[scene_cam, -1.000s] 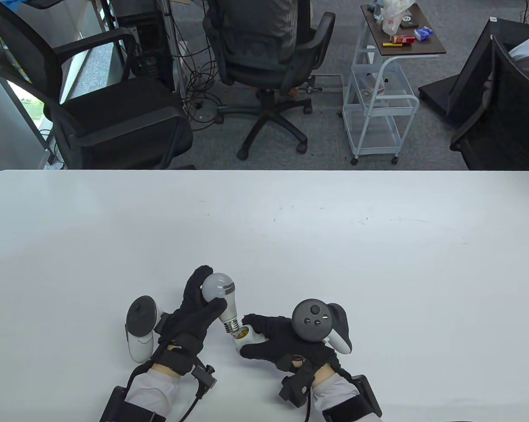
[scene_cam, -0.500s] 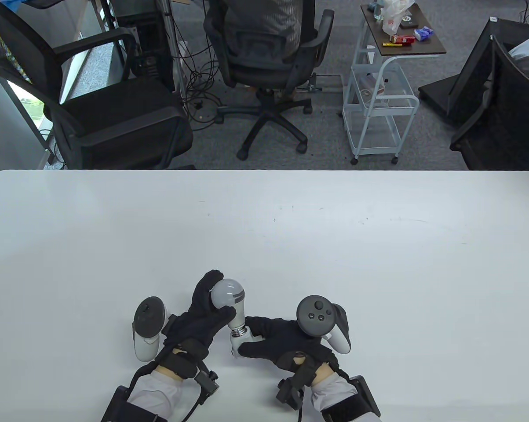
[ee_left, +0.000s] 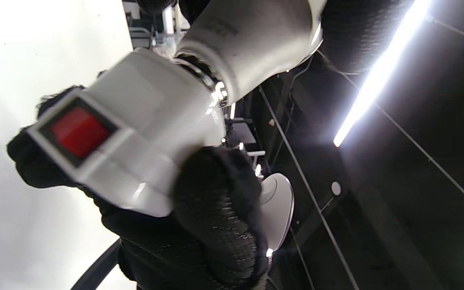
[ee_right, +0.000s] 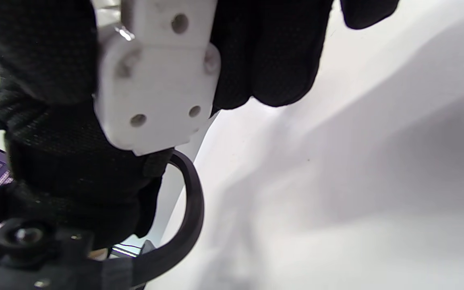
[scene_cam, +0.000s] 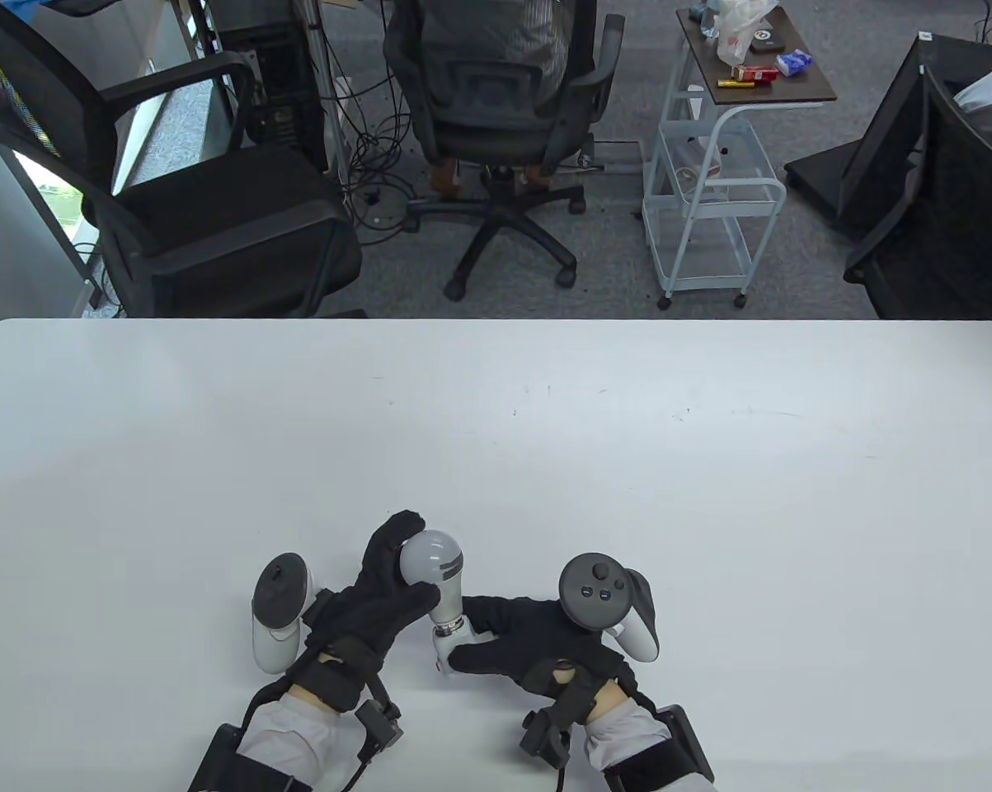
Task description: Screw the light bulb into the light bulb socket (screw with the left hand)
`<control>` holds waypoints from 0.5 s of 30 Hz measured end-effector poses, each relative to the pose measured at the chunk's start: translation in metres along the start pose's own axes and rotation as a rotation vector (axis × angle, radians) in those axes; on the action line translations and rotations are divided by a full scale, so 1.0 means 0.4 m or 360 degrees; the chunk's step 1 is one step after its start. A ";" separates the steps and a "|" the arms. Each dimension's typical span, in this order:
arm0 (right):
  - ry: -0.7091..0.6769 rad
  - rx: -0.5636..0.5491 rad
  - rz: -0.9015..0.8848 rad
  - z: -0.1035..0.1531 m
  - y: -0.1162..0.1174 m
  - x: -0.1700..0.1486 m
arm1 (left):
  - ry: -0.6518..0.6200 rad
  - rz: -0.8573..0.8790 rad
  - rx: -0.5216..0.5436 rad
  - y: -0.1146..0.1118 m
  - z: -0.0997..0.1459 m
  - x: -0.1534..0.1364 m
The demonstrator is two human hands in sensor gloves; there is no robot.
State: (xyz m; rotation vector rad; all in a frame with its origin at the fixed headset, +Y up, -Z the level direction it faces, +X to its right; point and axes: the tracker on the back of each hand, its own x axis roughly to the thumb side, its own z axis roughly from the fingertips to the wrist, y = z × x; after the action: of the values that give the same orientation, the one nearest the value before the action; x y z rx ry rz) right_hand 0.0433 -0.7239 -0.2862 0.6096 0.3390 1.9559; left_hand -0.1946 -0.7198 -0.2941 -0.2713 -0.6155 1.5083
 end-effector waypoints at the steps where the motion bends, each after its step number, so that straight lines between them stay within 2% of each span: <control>1: 0.0008 0.0002 0.0037 0.000 0.001 0.001 | 0.0010 0.0004 0.0025 0.002 0.003 0.000; 8: 0.0022 0.0049 0.0146 -0.004 0.012 0.005 | 0.0077 -0.0086 0.0139 0.017 0.010 0.005; 15: 0.0026 0.0044 0.0059 -0.003 0.000 -0.007 | 0.0010 0.0050 0.0093 0.021 0.008 0.003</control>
State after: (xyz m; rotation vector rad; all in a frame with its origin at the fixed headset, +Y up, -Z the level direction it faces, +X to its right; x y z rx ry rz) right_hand 0.0436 -0.7264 -0.2880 0.6220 0.3682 1.9956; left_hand -0.2037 -0.7188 -0.2957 -0.2418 -0.5637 1.5525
